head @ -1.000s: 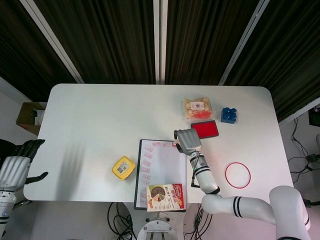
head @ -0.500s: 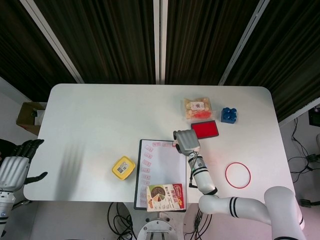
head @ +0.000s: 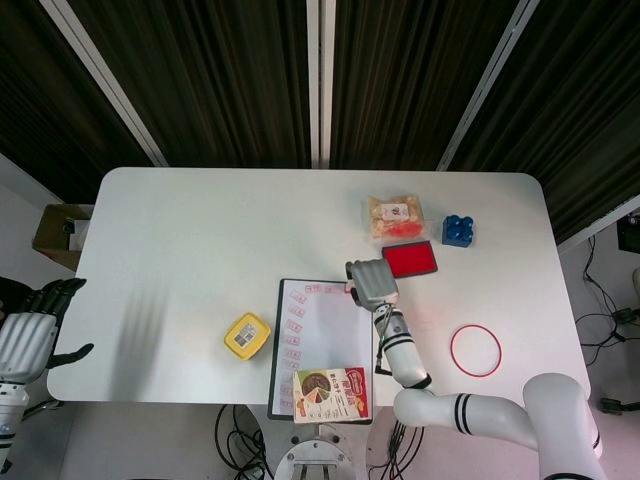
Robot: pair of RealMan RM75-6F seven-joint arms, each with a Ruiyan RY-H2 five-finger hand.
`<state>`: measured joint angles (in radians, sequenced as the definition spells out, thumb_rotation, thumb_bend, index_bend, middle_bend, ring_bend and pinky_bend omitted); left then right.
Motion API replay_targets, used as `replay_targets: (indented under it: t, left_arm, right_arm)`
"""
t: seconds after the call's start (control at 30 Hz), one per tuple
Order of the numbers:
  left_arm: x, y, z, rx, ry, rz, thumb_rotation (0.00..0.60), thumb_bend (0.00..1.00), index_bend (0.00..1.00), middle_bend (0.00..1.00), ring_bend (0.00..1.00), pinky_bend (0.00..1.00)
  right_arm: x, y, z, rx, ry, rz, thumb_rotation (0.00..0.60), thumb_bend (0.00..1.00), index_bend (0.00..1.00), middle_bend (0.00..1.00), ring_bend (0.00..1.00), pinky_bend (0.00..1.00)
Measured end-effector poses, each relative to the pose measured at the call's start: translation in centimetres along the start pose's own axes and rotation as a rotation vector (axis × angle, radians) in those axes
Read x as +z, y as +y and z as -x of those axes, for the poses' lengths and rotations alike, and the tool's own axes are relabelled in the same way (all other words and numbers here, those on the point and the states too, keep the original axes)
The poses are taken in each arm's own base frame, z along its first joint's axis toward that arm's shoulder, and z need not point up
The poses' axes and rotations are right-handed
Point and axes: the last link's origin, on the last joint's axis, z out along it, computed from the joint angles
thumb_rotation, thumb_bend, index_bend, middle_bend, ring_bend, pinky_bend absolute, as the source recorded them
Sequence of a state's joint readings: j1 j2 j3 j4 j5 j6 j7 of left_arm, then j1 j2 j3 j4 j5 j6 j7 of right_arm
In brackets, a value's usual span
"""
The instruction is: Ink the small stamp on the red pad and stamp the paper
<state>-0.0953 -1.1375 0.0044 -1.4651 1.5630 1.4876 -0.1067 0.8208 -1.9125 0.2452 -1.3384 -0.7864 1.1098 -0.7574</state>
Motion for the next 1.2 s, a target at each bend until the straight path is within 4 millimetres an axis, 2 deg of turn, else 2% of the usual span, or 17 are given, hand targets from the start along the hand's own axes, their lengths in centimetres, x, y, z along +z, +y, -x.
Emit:
replay_targets:
  t: [0.6, 1.2]
  left_arm:
    - [0.0, -0.2, 0.0, -0.001, 0.002, -0.001, 0.6, 0.0, 0.12, 0.14, 0.12, 0.2]
    - [-0.1, -0.3, -0.2, 0.0, 0.009, -0.004, 0.6, 0.0, 0.12, 0.14, 0.12, 0.2]
  right_arm:
    - [0.1, 0.2, 1.4, -0.057, -0.021, 0.011, 0.6, 0.48, 1.0, 0.89, 0.91, 1.0]
    - [0.2, 0.1, 1.9, -0.07, -0.016, 0.009, 0.6, 0.48, 1.0, 0.9, 0.91, 1.0]
